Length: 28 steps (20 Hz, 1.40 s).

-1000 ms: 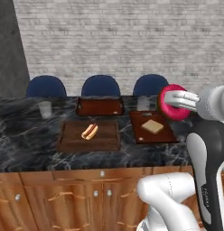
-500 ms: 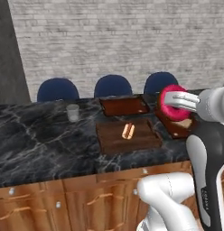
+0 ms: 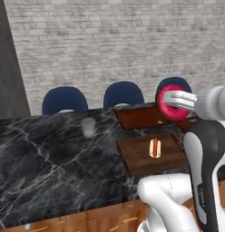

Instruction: Take the donuts from the fridge and place them on the empty tray on the dining counter.

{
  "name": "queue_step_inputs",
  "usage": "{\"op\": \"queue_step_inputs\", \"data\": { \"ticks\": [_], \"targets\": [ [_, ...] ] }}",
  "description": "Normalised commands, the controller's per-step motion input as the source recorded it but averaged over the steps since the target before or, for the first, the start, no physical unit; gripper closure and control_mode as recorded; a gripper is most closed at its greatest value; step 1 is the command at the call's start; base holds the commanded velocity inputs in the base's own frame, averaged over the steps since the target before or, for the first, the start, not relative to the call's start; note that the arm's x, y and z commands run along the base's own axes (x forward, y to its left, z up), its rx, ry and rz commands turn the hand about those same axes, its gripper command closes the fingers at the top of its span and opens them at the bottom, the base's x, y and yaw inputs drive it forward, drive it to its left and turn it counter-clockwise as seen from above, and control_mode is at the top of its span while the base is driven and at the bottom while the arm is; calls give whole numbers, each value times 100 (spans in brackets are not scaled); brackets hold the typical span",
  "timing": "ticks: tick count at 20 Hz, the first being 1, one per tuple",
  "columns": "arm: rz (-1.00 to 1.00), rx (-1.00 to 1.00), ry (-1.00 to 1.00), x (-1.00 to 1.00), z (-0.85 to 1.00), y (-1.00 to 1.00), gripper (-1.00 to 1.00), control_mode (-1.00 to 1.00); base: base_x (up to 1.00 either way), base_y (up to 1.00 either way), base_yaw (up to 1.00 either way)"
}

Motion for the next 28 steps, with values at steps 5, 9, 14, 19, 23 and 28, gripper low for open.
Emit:
{"op": "queue_step_inputs", "data": {
  "ticks": [5,9,14,19,23,28],
  "targets": [
    [0,0,0,0,0,0,100,100,100,-42,21],
    [0,0,0,0,0,0,100,100,100,-12,10],
    [0,0,30,60,-12,-19,100,-100,40,-4,0],
    [0,0,47,100,-44,-32,100,-100,0,0,0],
    [0,0,5,97,-73,-17,100,-100,0,0,0],
    [0,-2,-9,82,-70,0,100,-100,0,0,0]
  ]
}}
